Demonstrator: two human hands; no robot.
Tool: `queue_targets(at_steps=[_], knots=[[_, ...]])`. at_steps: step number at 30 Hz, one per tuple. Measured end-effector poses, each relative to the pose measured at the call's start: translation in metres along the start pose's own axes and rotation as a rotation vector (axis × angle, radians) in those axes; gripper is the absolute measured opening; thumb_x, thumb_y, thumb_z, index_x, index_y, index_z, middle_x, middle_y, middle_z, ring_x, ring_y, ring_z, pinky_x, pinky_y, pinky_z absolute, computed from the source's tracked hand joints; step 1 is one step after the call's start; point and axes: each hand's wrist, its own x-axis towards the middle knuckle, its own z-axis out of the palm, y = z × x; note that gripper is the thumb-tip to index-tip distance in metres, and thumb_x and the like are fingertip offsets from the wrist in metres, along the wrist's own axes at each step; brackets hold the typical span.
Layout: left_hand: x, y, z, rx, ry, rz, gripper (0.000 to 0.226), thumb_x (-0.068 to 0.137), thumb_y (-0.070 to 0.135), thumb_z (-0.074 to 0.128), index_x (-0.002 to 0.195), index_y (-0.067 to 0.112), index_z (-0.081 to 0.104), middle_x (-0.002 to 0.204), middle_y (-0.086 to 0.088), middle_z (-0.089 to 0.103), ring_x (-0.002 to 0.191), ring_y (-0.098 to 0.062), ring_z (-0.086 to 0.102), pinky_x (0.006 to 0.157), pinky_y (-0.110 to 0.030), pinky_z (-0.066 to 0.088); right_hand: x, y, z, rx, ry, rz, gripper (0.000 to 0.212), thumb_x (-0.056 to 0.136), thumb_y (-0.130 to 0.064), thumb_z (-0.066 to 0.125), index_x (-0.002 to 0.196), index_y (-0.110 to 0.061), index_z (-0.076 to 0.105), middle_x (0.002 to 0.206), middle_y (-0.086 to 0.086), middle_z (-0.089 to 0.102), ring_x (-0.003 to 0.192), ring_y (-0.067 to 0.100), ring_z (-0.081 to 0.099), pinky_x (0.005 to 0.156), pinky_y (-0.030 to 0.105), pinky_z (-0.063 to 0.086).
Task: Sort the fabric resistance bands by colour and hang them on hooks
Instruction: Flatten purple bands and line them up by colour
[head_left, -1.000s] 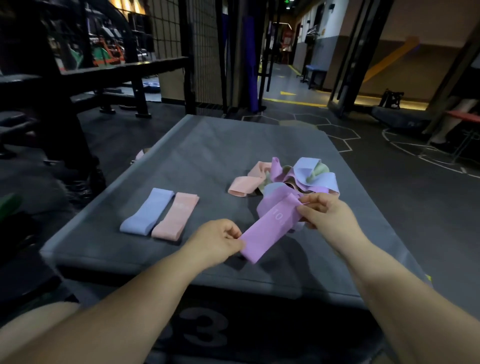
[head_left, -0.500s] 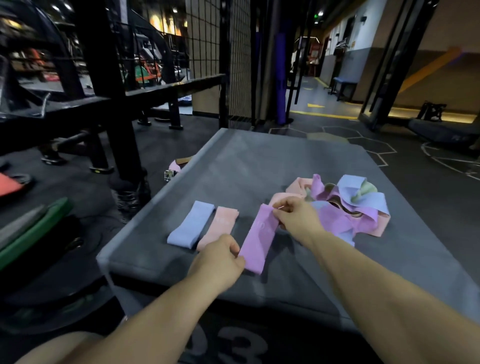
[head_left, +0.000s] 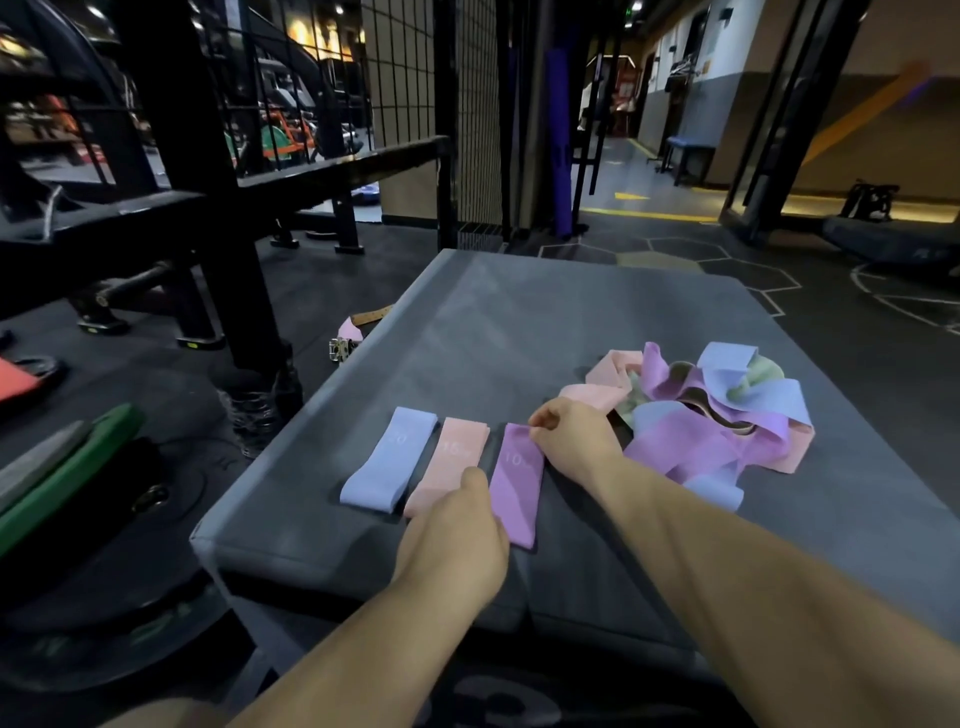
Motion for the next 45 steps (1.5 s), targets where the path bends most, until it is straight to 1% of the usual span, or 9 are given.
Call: queue_targets(at_steps=[5,23,32,35,37,39,40,42,45], knots=[[0.001,-0.001,0.001,0.033,-0.018,0.001,0.013,0.093,0.02,0.043,0.092,0.021,0.03,0.073,0.004,0.04,0.081,-0.028,0.046,0.06,-0.033,0.033,0.002,-0.002,0.0,-0.049,-0.002,-0.015,0.02,0.09,-0.014,0.056,0.103,-0.02,0.07,0.109,0.0,0.071,0.103,0.02,0.063,0.086,0.023,0.045],[0.0,0.0,0.0,0.048,-0.037,0.009,0.013,0.094,0.023,0.043,0.093,0.021,0.029,0.079,0.001,0.043,0.084,-0.029,0.045,0.064,-0.034,0.033,-0.003,-0.005,0.005,-0.12,0.0,-0.01,0.021,0.093,-0.017,0.054,0.108,-0.02,0.069,0.109,0.003,0.071,0.099,0.025,0.064,0.086,0.03,0.051],[-0.001,0.002,-0.003,0.079,0.064,0.091,0.01,0.094,0.019,0.041,0.091,0.021,0.032,0.072,0.005,0.042,0.083,-0.027,0.046,0.063,-0.033,0.031,-0.018,0.008,0.0,-0.069,0.056,-0.176,0.036,0.094,-0.018,0.052,0.129,-0.015,0.06,0.136,0.005,0.053,0.124,0.024,0.051,0.105,0.033,0.039],[0.0,0.0,-0.001,0.153,0.148,0.173,0.009,0.094,0.018,0.042,0.102,0.023,0.043,0.099,0.005,0.056,0.1,-0.025,0.051,0.072,-0.034,0.036,-0.027,0.015,0.001,-0.159,-0.007,-0.309,0.04,0.097,-0.021,0.048,0.136,-0.017,0.055,0.145,0.001,0.047,0.136,0.019,0.039,0.114,0.03,0.027],[0.005,-0.005,0.006,0.211,0.235,0.25,0.017,0.09,0.02,0.048,0.105,0.024,0.055,0.108,0.006,0.057,0.109,-0.024,0.051,0.082,-0.035,0.038,-0.031,0.018,0.002,-0.286,-0.091,-0.359,0.047,0.101,-0.031,0.044,0.147,-0.02,0.043,0.157,-0.001,0.031,0.145,0.017,0.024,0.119,0.03,0.015],[0.006,-0.008,0.011,0.246,0.234,0.267,0.026,0.093,0.028,0.044,0.115,0.026,0.059,0.128,0.006,0.055,0.128,-0.025,0.043,0.1,-0.044,0.036,-0.032,0.019,0.003,-0.389,-0.163,-0.386,0.054,0.103,-0.039,0.035,0.154,-0.023,0.027,0.163,-0.003,0.016,0.15,0.014,0.01,0.121,0.029,0.006],[0.007,-0.009,0.013,0.28,0.151,0.235,0.035,0.099,0.033,0.035,0.13,0.028,0.051,0.145,0.008,0.042,0.141,-0.024,0.027,0.113,-0.048,0.021,-0.032,0.019,0.004,-0.425,-0.195,-0.391,0.055,0.104,-0.041,0.03,0.156,-0.024,0.02,0.164,-0.005,0.009,0.151,0.013,0.004,0.122,0.03,0.003],[0.009,-0.013,0.018,0.315,0.008,0.18,0.048,0.103,0.042,0.02,0.15,0.03,0.026,0.161,0.009,0.013,0.149,-0.02,-0.003,0.118,-0.048,-0.006,-0.032,0.017,0.004,-0.47,-0.247,-0.386,0.057,0.105,-0.044,0.025,0.157,-0.025,0.01,0.165,-0.006,0.001,0.151,0.012,-0.002,0.122,0.032,0.0],[0.009,-0.015,0.02,0.352,-0.044,0.168,0.053,0.103,0.046,0.014,0.154,0.031,0.012,0.163,0.006,0.003,0.149,-0.019,-0.011,0.117,-0.046,-0.01,-0.03,0.016,0.005,-0.507,-0.289,-0.375,0.059,0.105,-0.045,0.021,0.157,-0.025,0.005,0.165,-0.007,-0.001,0.151,0.011,-0.005,0.123,0.033,-0.001]])
